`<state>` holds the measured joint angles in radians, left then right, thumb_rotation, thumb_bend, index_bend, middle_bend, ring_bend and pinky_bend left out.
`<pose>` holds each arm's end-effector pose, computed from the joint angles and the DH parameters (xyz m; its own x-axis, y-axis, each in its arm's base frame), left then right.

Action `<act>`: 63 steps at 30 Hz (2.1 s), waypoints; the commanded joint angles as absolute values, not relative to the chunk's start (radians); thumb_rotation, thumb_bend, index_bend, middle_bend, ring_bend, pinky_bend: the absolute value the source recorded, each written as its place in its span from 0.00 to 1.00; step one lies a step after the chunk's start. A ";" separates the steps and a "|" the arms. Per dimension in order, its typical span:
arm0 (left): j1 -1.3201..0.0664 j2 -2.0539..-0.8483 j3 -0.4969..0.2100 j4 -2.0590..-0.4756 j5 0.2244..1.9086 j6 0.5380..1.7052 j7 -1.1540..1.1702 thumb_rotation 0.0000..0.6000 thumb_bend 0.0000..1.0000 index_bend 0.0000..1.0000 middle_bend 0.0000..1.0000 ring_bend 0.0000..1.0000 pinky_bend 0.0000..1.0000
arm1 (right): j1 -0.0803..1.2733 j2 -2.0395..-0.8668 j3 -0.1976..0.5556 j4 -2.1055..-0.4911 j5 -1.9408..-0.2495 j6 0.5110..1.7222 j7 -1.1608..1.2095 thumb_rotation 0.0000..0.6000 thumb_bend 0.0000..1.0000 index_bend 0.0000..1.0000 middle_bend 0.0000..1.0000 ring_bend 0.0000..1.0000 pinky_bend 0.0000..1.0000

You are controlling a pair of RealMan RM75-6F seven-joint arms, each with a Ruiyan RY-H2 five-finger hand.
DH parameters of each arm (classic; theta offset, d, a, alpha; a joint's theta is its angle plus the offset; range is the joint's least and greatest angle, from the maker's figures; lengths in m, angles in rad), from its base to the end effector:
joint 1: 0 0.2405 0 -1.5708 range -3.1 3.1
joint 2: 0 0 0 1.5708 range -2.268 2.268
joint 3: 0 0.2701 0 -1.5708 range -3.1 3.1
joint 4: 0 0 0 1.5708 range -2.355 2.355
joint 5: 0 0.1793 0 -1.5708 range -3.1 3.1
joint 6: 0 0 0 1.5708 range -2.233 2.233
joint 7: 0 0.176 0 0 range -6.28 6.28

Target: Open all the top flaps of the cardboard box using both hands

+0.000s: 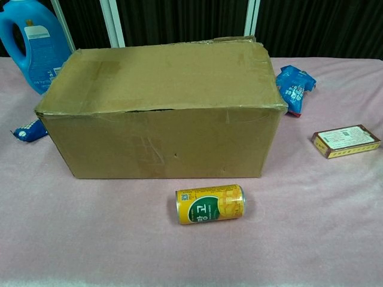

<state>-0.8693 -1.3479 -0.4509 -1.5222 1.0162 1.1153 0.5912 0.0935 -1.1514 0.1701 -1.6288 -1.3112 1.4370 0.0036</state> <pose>-0.0778 0.4499 0.1569 0.5031 -0.2467 0.8283 0.7916 -0.2530 -0.5562 -0.3272 -0.2324 0.2054 0.3129 0.0705 0.9472 -0.9413 0.1562 0.2994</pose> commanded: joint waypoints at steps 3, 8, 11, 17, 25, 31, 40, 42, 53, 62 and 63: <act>-0.682 -1.196 -0.307 -1.719 1.129 1.208 0.491 1.00 0.29 0.00 0.00 0.00 0.00 | 0.117 -1.099 0.187 -1.705 -1.261 1.379 -0.036 1.00 0.31 0.00 0.00 0.00 0.21; -0.547 -1.134 -0.198 -1.768 1.221 1.297 0.401 1.00 0.26 0.00 0.00 0.00 0.00 | 0.156 -1.071 0.210 -1.773 -1.264 1.358 -0.092 1.00 0.31 0.00 0.00 0.00 0.21; -0.464 -1.114 -0.146 -1.771 1.275 1.374 0.333 1.00 0.26 0.00 0.00 0.00 0.00 | 0.192 -1.061 0.229 -1.813 -1.273 1.342 -0.139 1.00 0.31 0.00 0.00 0.00 0.21; -0.315 -1.125 -0.062 -1.725 1.357 1.526 0.206 1.00 0.25 0.00 0.00 0.00 0.00 | 0.287 -1.051 0.274 -1.887 -1.258 1.274 -0.251 1.00 0.22 0.00 0.00 0.00 0.21; -0.219 -1.191 -0.008 -1.601 1.403 1.590 0.113 1.00 0.25 0.00 0.00 0.00 0.00 | 0.495 -1.051 0.383 -1.958 -1.131 1.103 -0.396 1.00 0.66 0.00 0.00 0.00 0.21; -0.215 -1.203 -0.020 -1.571 1.403 1.566 0.062 1.00 0.25 0.00 0.00 0.00 0.00 | 0.692 -1.066 0.456 -1.936 -0.923 0.937 -0.482 1.00 0.99 0.00 0.00 0.00 0.21; -0.211 -1.201 -0.034 -1.564 1.395 1.532 0.030 1.00 0.25 0.00 0.00 0.00 0.00 | 0.927 -1.196 0.460 -1.797 -0.660 0.860 -0.570 1.00 1.00 0.22 0.19 0.14 0.23; -0.211 -1.199 -0.037 -1.567 1.392 1.526 0.026 1.00 0.25 0.00 0.00 0.00 0.00 | 0.960 -1.225 0.451 -1.778 -0.619 0.864 -0.582 1.00 1.00 0.27 0.21 0.16 0.25; -0.207 -1.193 -0.052 -1.569 1.385 1.493 0.013 1.00 0.26 0.00 0.00 0.00 0.00 | 1.091 -1.353 0.399 -1.681 -0.513 0.904 -0.633 1.00 1.00 0.32 0.32 0.29 0.31; -0.203 -1.189 -0.064 -1.573 1.376 1.473 0.004 1.00 0.26 0.00 0.00 0.00 0.00 | 1.126 -1.384 0.367 -1.652 -0.468 0.929 -0.640 1.00 1.00 0.33 0.35 0.31 0.31; -0.203 -1.189 -0.065 -1.574 1.375 1.471 0.002 1.00 0.26 0.00 0.00 0.00 0.00 | 1.126 -1.384 0.364 -1.654 -0.465 0.932 -0.639 1.00 1.00 0.33 0.36 0.32 0.31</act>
